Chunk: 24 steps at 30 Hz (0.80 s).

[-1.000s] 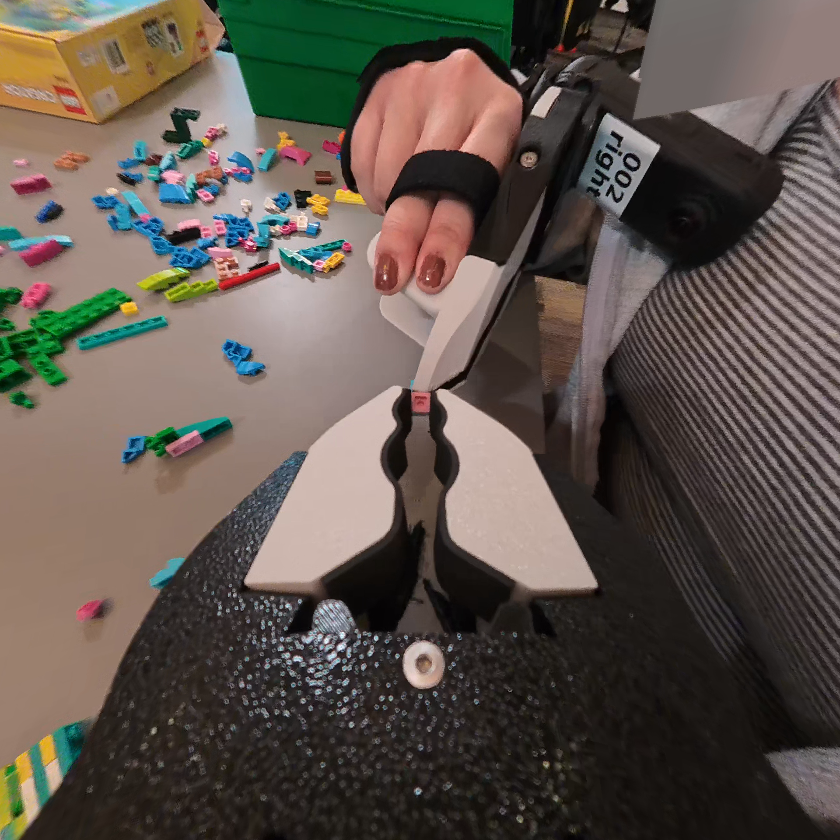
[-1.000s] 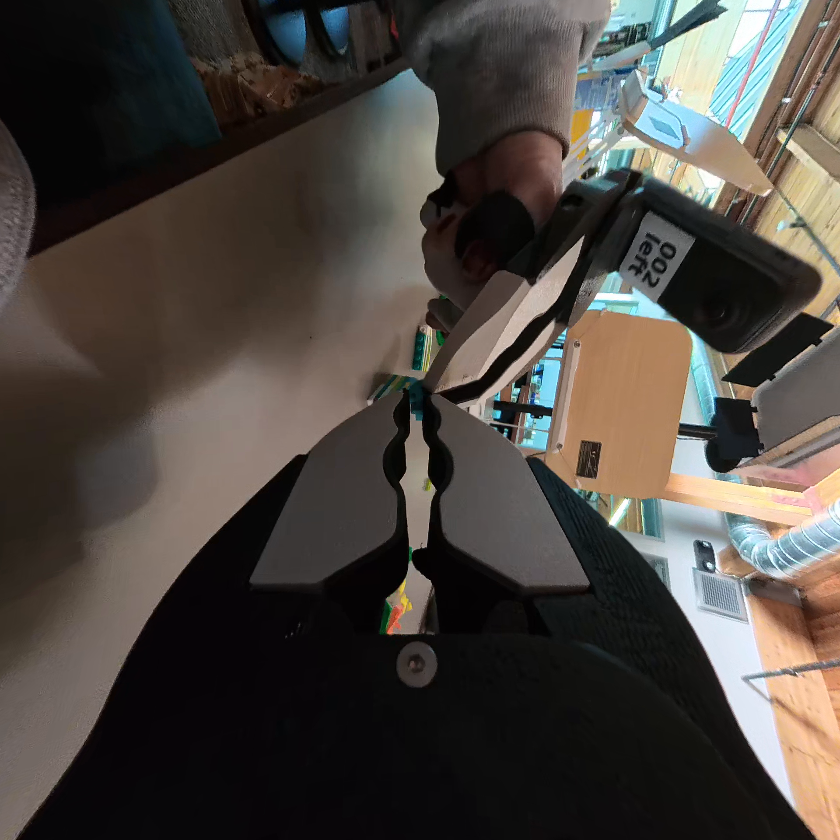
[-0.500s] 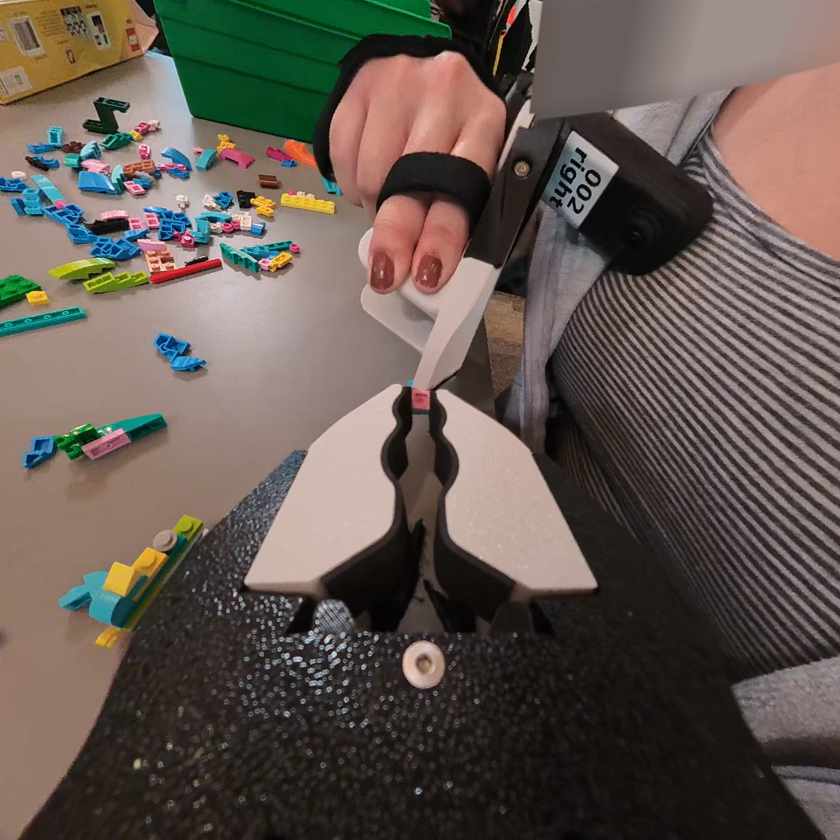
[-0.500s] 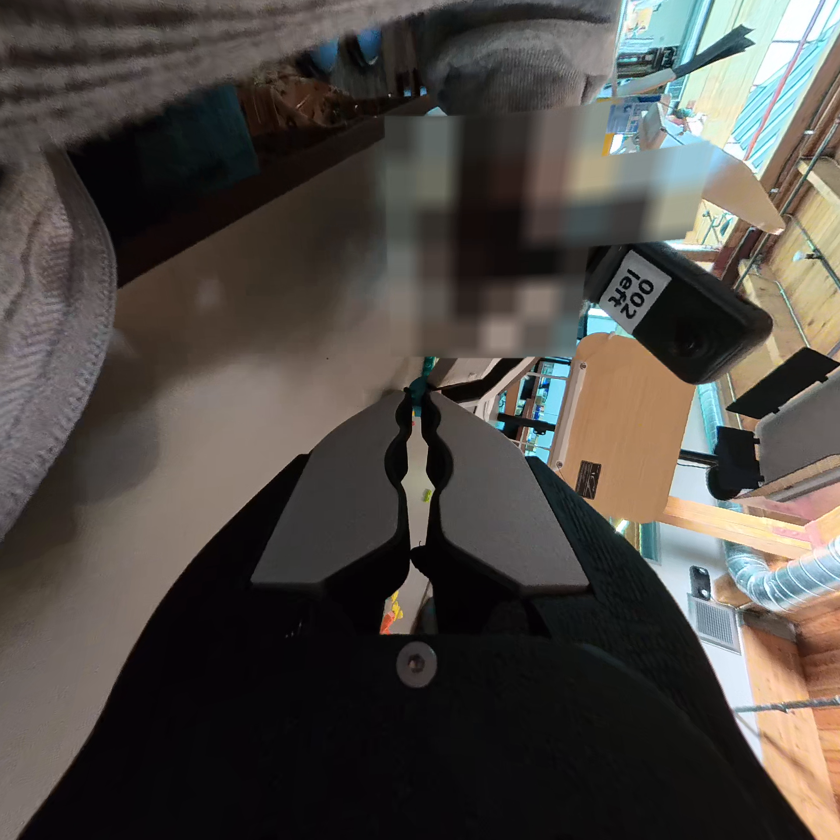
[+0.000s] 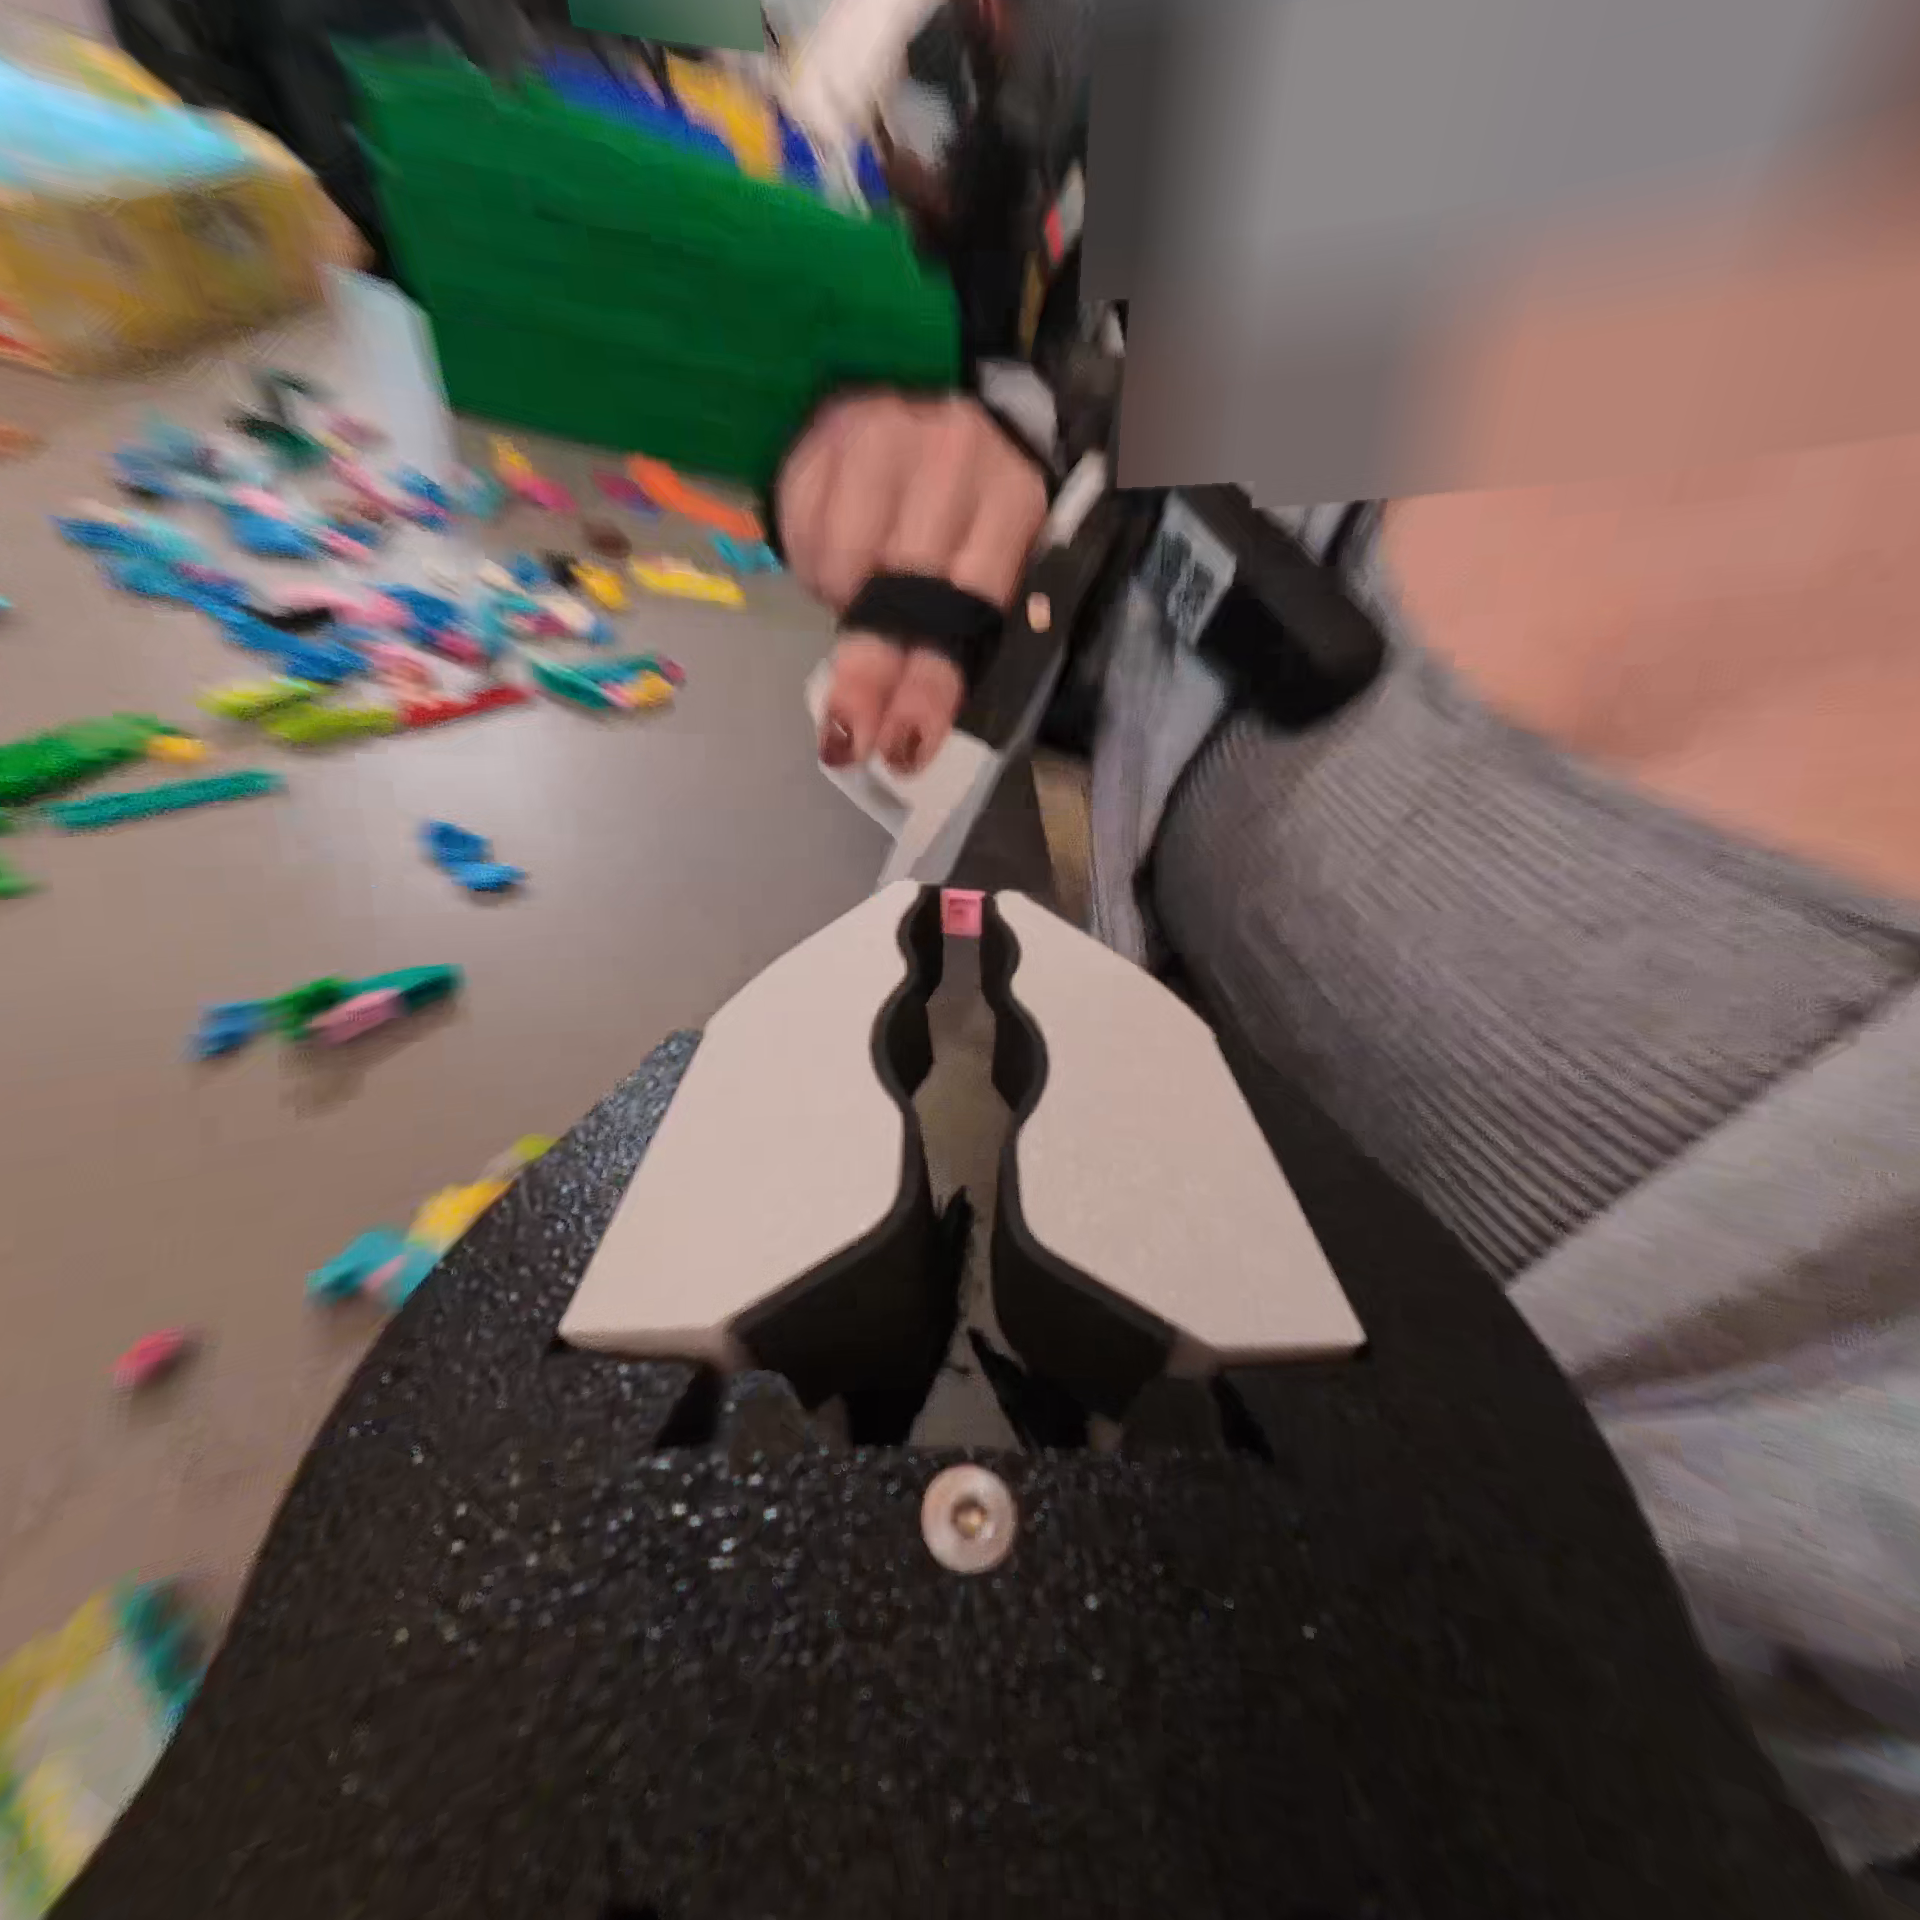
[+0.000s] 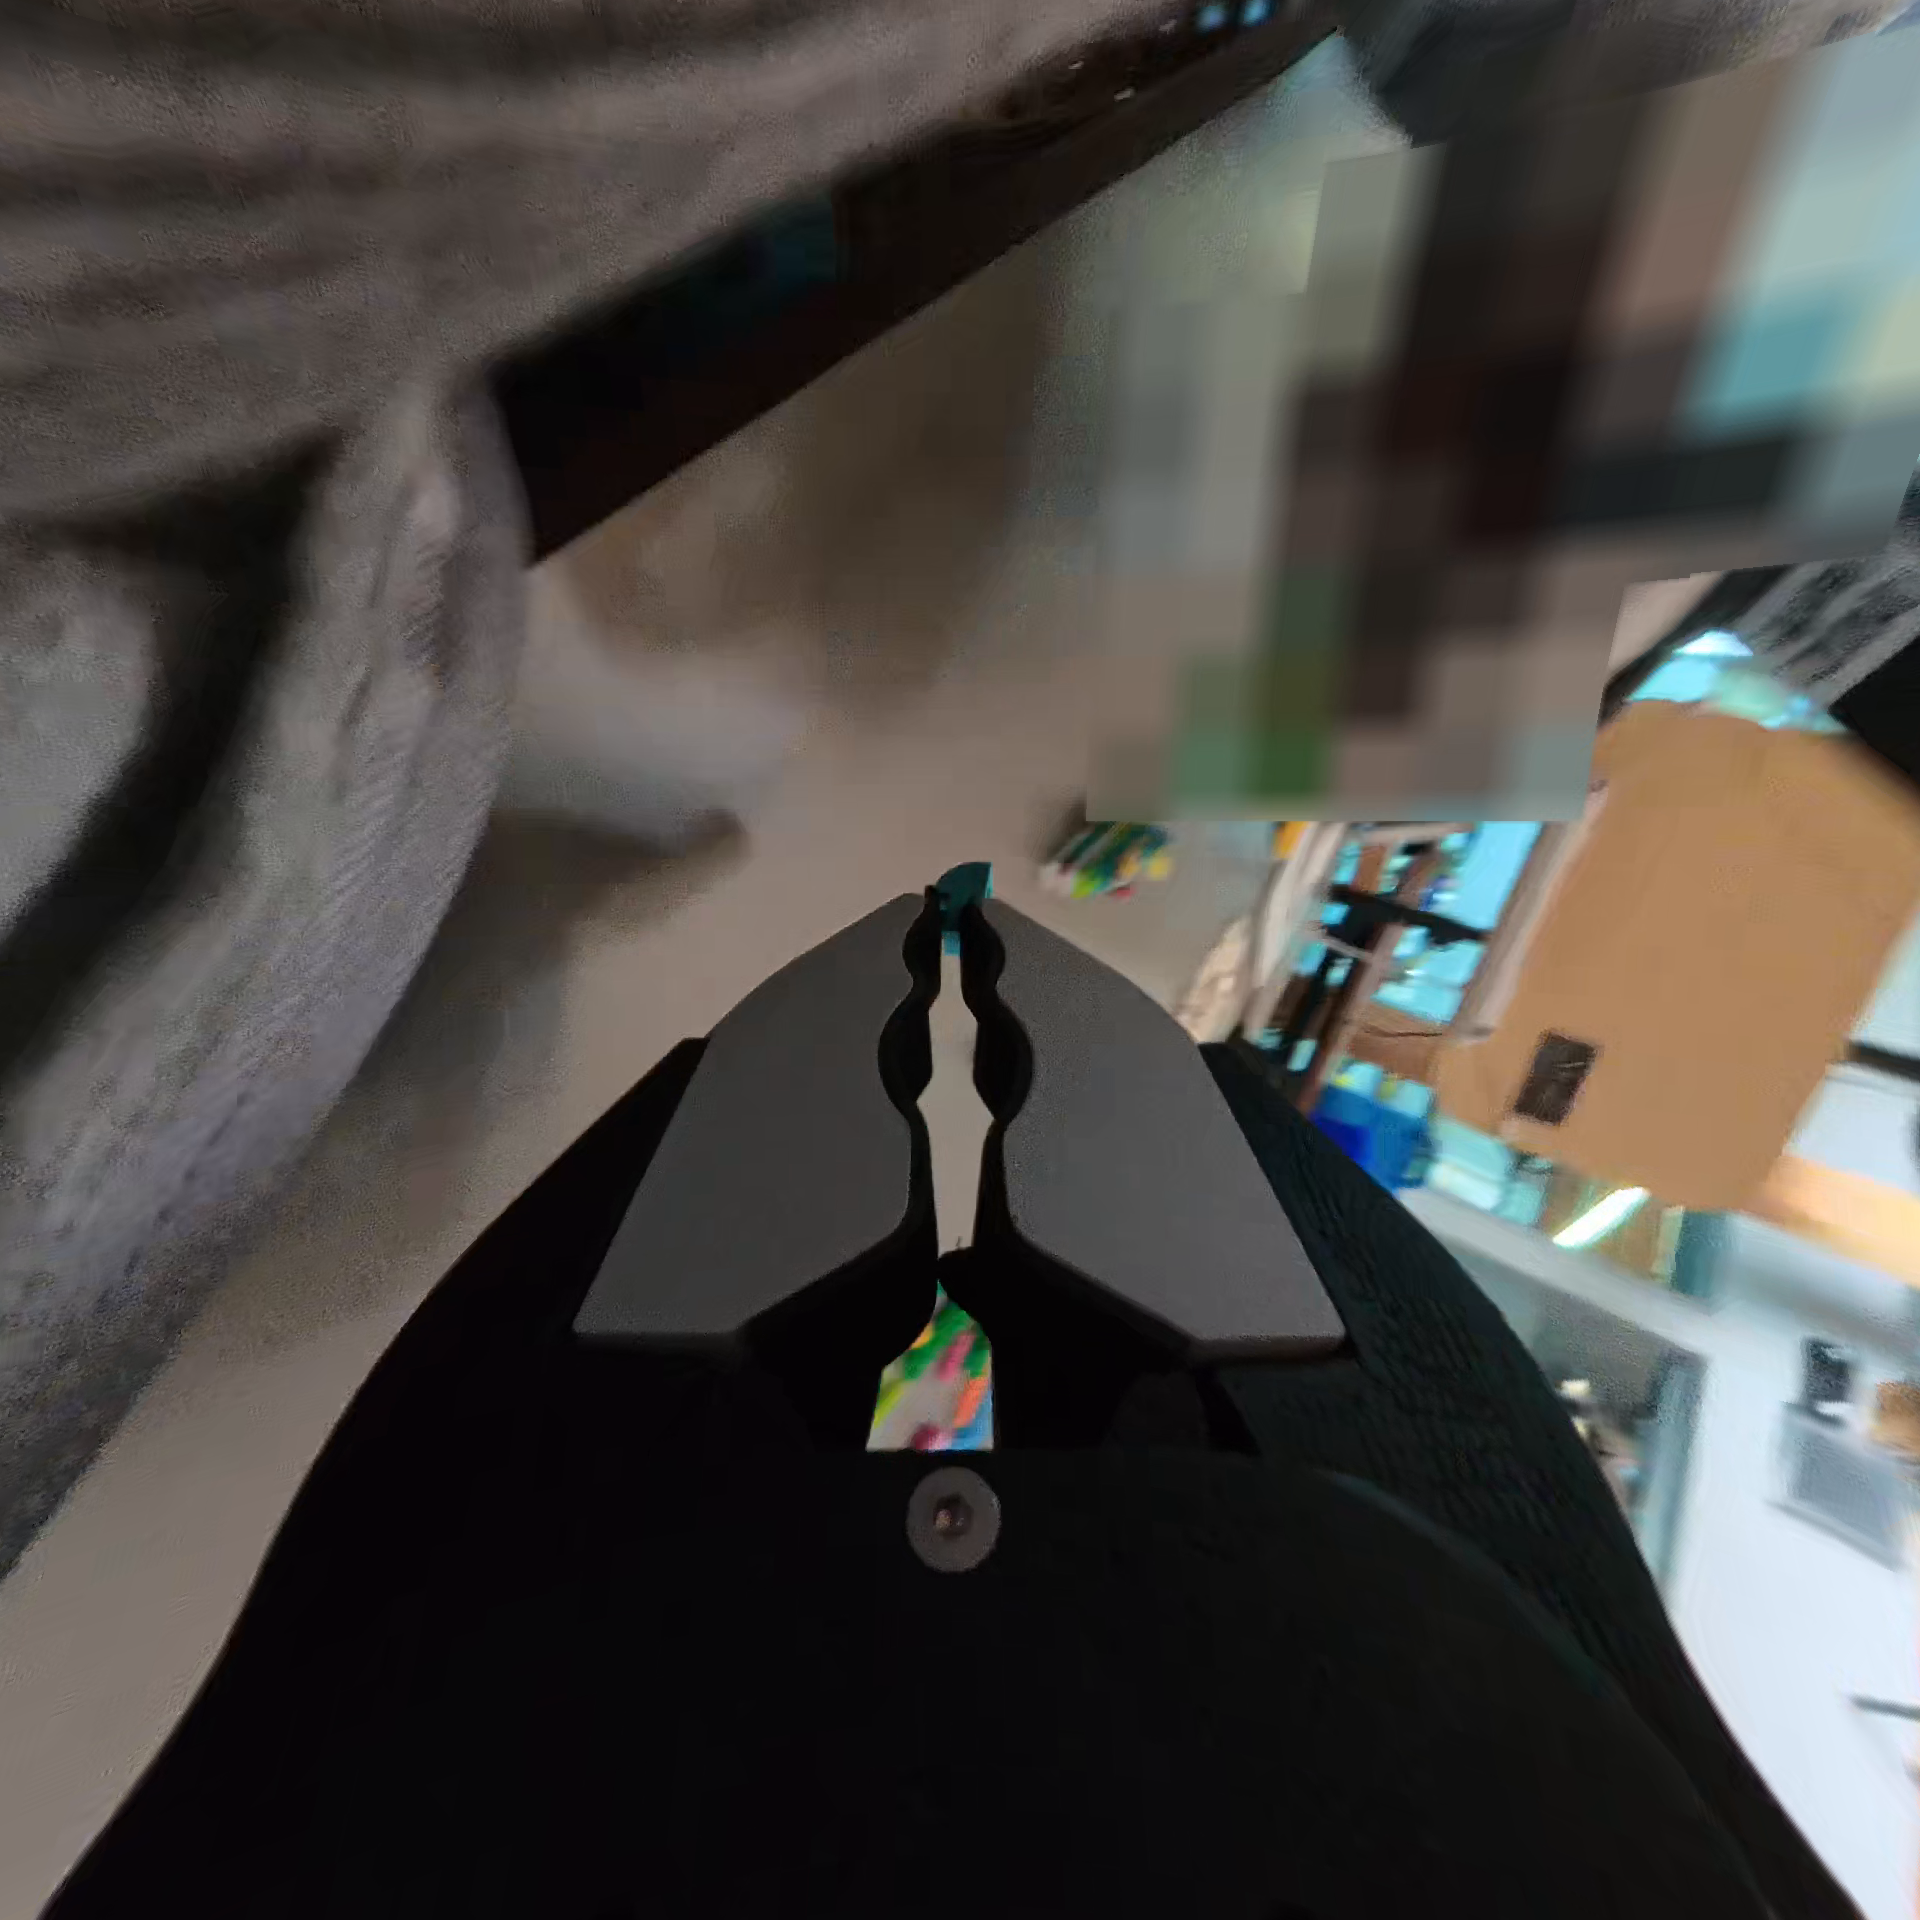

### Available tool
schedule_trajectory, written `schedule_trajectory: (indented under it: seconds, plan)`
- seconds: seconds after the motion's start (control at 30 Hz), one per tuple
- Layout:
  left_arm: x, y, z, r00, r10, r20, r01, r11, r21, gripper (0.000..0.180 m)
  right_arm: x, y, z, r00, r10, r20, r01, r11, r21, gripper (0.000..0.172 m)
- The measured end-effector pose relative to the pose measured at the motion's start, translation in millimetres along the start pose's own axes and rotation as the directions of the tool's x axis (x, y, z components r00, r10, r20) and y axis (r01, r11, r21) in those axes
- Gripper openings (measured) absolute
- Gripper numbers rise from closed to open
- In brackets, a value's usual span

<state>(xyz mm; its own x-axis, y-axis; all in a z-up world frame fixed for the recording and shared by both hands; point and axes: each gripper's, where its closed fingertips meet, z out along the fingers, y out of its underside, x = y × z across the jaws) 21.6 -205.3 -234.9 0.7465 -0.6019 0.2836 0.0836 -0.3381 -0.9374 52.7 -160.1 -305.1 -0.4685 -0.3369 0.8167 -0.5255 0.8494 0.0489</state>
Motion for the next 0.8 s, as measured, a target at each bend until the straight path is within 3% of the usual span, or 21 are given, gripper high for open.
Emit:
schedule_trajectory:
  seconds: [0.07, 0.13, 0.23, 0.43, 0.53, 0.63, 0.7, 0.8]
  plan:
    - [-20, -8, -32, 0.99, -0.007, 0.14, 0.003, 0.999, 0.034, 0.007, -2, 4, -1, 1.0, 0.024, -0.017, -0.024, 1.0, 0.006, 0.003]
    - [-19, -2, -24, 0.988, 0.006, 0.154, -0.002, 1.0, -0.029, 0.007, 12, 3, -2, 0.996, 0.007, -0.083, -0.006, 1.0, 0.011, 0.003]
    - [-20, -7, -11, 0.982, 0.059, 0.177, -0.058, 0.998, -0.012, 0.007, 21, 16, -2, 0.986, 0.029, -0.163, -0.032, 0.999, -0.017, 0.003]
    - [-28, -20, -23, 0.933, 0.112, 0.342, -0.124, 0.992, 0.013, 0.008, 46, 26, -9, 0.928, 0.151, -0.341, -0.146, 0.988, 0.04, 0.003]
    - [-42, -30, -54, 0.824, 0.145, 0.548, -0.183, 0.983, 0.014, 0.007, 65, 27, -14, 0.848, 0.282, -0.449, -0.251, 0.959, 0.129, 0.003]
    - [-58, -38, -102, 0.638, 0.141, 0.757, -0.234, 0.972, 0.017, 0.007, 73, 27, -13, 0.774, 0.388, -0.501, -0.328, 0.922, 0.207, 0.003]
    - [-66, -36, -132, 0.555, 0.089, 0.827, -0.213, 0.976, 0.038, 0.007, 74, 26, -8, 0.735, 0.44, -0.516, -0.364, 0.898, 0.248, 0.003]
    - [-74, -25, -160, 0.484, -0.014, 0.875, -0.158, 0.982, 0.103, 0.008, 73, 29, 1, 0.701, 0.463, -0.542, -0.389, 0.886, 0.254, 0.002]
